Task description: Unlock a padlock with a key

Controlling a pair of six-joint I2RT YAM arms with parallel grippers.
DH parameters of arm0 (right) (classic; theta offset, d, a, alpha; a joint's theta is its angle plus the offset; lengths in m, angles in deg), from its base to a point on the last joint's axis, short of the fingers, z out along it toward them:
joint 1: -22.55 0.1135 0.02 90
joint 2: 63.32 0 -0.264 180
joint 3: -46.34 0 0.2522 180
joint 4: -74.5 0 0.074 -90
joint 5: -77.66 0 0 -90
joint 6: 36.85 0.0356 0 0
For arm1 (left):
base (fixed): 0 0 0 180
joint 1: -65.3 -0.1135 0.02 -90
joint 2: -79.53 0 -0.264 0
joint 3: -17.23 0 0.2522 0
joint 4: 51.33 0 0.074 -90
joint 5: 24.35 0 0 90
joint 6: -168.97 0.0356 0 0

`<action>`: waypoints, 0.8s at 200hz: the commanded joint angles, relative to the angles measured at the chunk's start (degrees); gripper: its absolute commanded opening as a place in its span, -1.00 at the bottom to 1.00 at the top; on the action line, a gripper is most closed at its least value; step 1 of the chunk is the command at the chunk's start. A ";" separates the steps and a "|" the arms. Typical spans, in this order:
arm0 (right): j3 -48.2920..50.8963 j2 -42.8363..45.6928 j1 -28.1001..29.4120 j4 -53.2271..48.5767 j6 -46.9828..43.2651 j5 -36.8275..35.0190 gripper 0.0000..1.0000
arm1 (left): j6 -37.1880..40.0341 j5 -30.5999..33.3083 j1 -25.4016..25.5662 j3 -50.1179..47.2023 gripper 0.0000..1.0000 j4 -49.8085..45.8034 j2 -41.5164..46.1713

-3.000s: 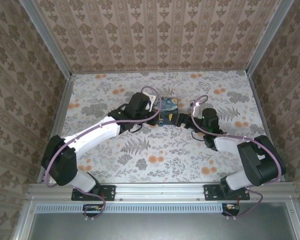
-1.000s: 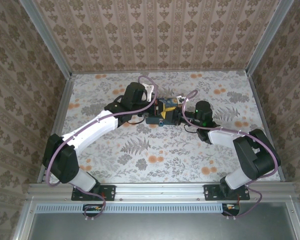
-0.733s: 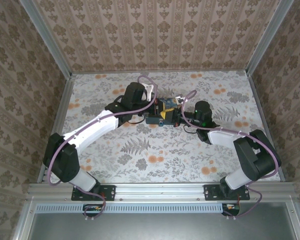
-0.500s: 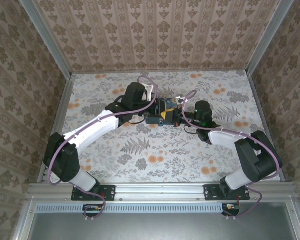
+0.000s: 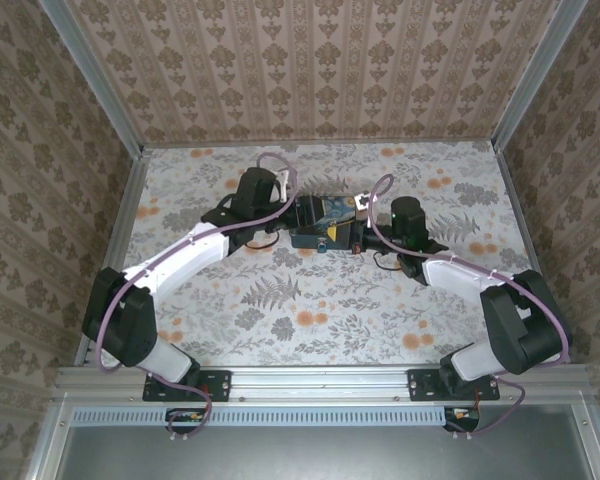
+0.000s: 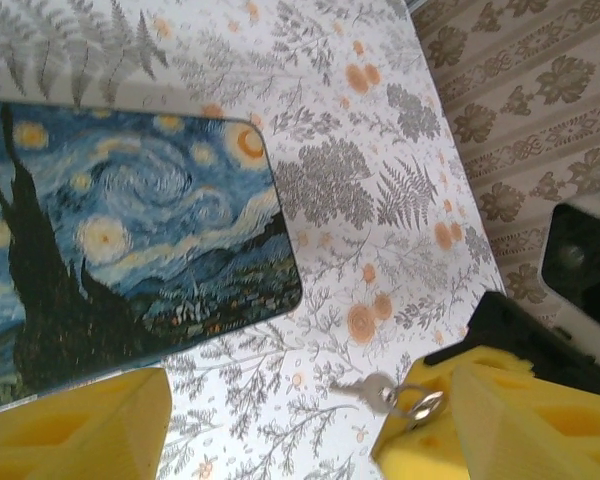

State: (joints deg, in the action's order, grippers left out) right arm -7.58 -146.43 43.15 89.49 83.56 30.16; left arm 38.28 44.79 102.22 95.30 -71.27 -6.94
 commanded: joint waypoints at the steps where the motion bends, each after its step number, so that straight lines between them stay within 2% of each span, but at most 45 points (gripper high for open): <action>1: -2.09 1.20 -0.60 -2.97 2.55 3.60 -1.00 | -4.87 -3.73 -0.36 -2.65 0.52 3.40 2.39; 37: -2.59 0.77 -0.79 -1.76 5.38 4.61 -1.00 | -15.61 -6.86 -0.54 -7.94 0.53 11.72 2.41; 118: -4.81 -2.09 0.19 3.83 10.87 4.08 -1.00 | -42.96 -7.35 -0.83 -14.44 0.54 30.49 -0.35; 160: -5.71 -3.67 1.37 5.82 11.86 3.73 -1.00 | -50.37 -8.19 -0.67 -14.57 0.53 36.84 -3.03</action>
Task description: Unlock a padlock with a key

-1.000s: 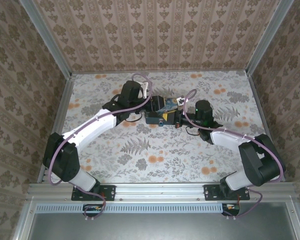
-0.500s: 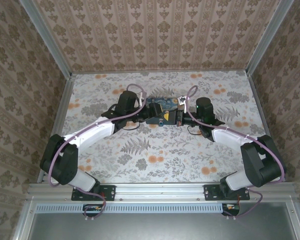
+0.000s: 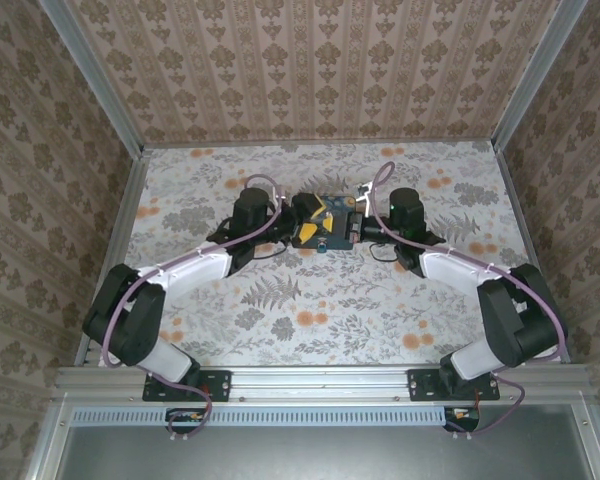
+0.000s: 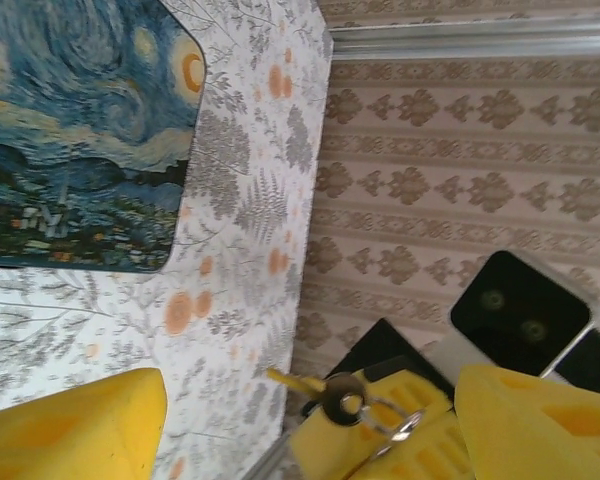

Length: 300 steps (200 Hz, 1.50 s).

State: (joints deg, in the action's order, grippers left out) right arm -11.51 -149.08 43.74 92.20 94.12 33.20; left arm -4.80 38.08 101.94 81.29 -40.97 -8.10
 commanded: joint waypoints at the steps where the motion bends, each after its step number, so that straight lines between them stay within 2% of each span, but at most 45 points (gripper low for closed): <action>1: -1.78 -1.05 0.83 3.09 1.30 0.69 -1.00 | -7.38 -1.50 -0.37 -0.56 0.53 6.55 -1.94; 44: -3.26 -2.11 2.50 3.86 1.48 0.15 -1.00 | -10.96 -1.12 -0.08 -1.16 0.53 8.69 -4.01; 92: -4.35 -4.07 4.00 3.61 1.33 0.34 -1.00 | -15.65 -0.71 0.19 -1.80 0.52 15.91 -6.89; 156: -0.08 -2.68 3.88 2.13 -0.75 0.65 -1.00 | -16.31 0.46 -1.04 -3.16 0.17 19.83 -7.82; 253: 0.83 -2.16 2.83 1.94 -1.42 0.43 -1.00 | -14.84 1.07 -1.57 -4.80 -0.12 19.61 -7.64; 300: 0.99 -2.37 2.68 2.63 -0.98 0.34 -1.00 | -14.28 1.03 -1.57 -5.04 -0.34 19.66 -7.77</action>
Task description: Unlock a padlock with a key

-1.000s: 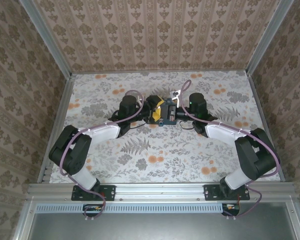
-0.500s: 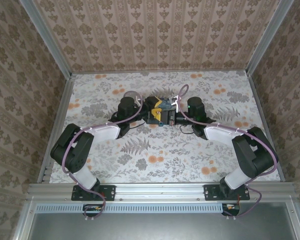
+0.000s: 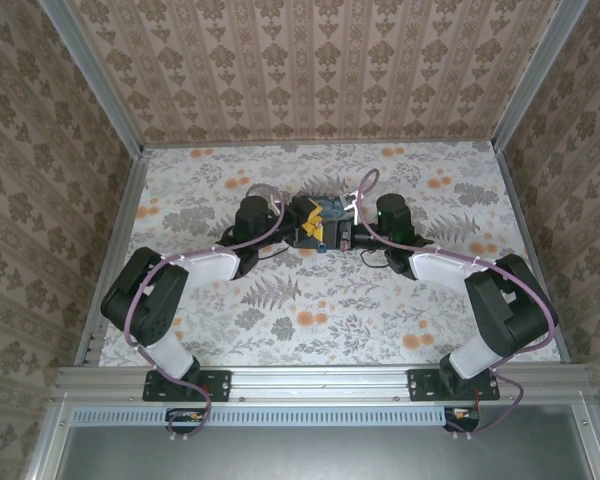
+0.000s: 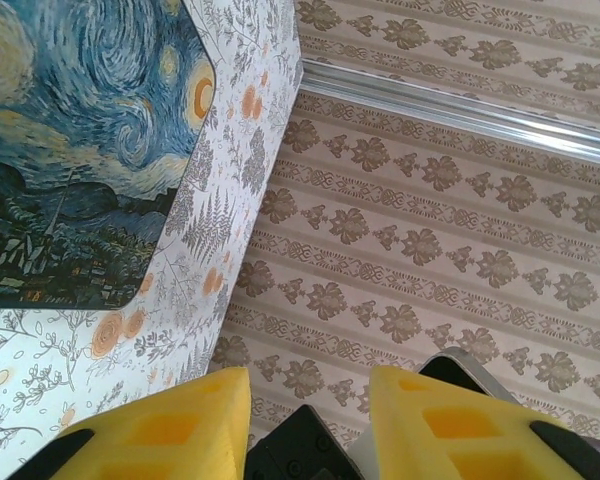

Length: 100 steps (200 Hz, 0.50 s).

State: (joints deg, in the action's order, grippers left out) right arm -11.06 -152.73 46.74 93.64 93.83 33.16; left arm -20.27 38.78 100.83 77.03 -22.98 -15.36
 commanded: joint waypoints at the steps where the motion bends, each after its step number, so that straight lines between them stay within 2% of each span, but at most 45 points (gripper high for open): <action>1: 0.55 1.27 -0.34 1.19 -0.70 0.38 -1.00 | 1.22 0.37 -0.46 -0.82 -0.35 1.71 -0.49; 100: 0.40 0.88 -0.37 2.34 -0.19 0.38 -1.00 | 2.19 1.47 -0.55 -1.22 -0.60 0.98 -0.39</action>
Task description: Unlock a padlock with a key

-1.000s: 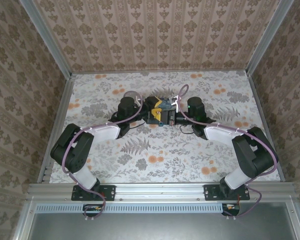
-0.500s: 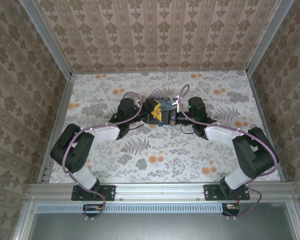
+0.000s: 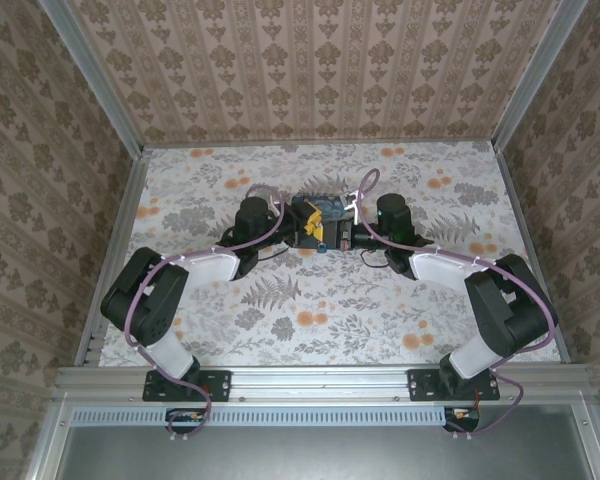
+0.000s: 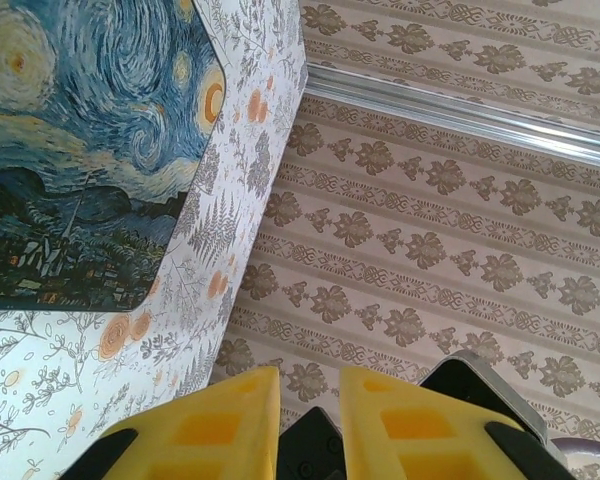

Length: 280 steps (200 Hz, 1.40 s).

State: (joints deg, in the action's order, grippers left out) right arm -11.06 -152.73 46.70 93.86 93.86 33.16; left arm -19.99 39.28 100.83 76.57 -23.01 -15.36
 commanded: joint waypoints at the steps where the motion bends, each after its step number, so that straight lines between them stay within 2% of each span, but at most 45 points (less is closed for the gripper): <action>1: 0.40 0.89 -0.32 2.12 -0.20 0.38 -1.00 | 1.91 1.01 -0.55 -0.76 -0.61 0.95 -0.38; 44: 0.73 1.29 -0.40 2.73 -0.06 0.39 -1.00 | 3.01 1.16 -0.82 -0.41 -1.00 0.20 -0.25; 56: 1.05 1.71 -0.64 2.87 -0.10 0.47 -0.99 | 3.63 1.20 -0.96 -0.32 -1.00 -0.07 -0.16; 76: 2.83 3.25 -2.40 3.39 0.04 0.17 -0.62 | 6.62 1.10 -1.71 0.16 -1.00 -1.29 0.29; 89: 4.61 4.58 -4.33 4.07 0.45 -0.47 -0.28 | 11.01 0.91 -2.36 1.20 -1.00 -3.73 1.29; 113: 6.63 5.64 -6.92 5.31 1.63 -1.02 0.05 | 22.04 -0.85 -3.72 4.23 -1.00 -8.94 3.13; 129: 6.48 5.49 -7.26 6.24 2.14 -1.23 0.16 | 29.67 -2.00 -4.28 6.43 -1.00 -12.79 4.17; 140: 5.97 4.88 -7.23 7.71 3.15 -1.29 0.19 | 34.85 -3.36 -4.50 8.59 -1.00 -15.81 4.41; 152: 5.22 3.80 -7.25 10.25 4.43 -1.25 0.20 | 39.62 -5.21 -4.50 9.56 -1.00 -14.87 4.50; 195: 4.10 -1.11 -6.79 25.93 12.52 -1.87 0.20 | 49.98 -6.58 -4.42 10.35 -1.00 -14.23 4.99; 222: 3.25 -3.91 -5.80 32.57 15.99 -2.69 0.18 | 48.41 -6.15 -4.33 9.19 -1.00 -10.54 4.82; 280: 0.46 -7.69 -2.37 36.16 17.65 -3.47 0.08 | 44.96 -4.75 -3.54 8.78 -1.00 -6.95 4.20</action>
State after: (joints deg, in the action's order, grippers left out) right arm -8.54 -159.13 43.26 124.74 109.94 30.97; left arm 25.23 34.14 96.83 85.77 -33.43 -11.80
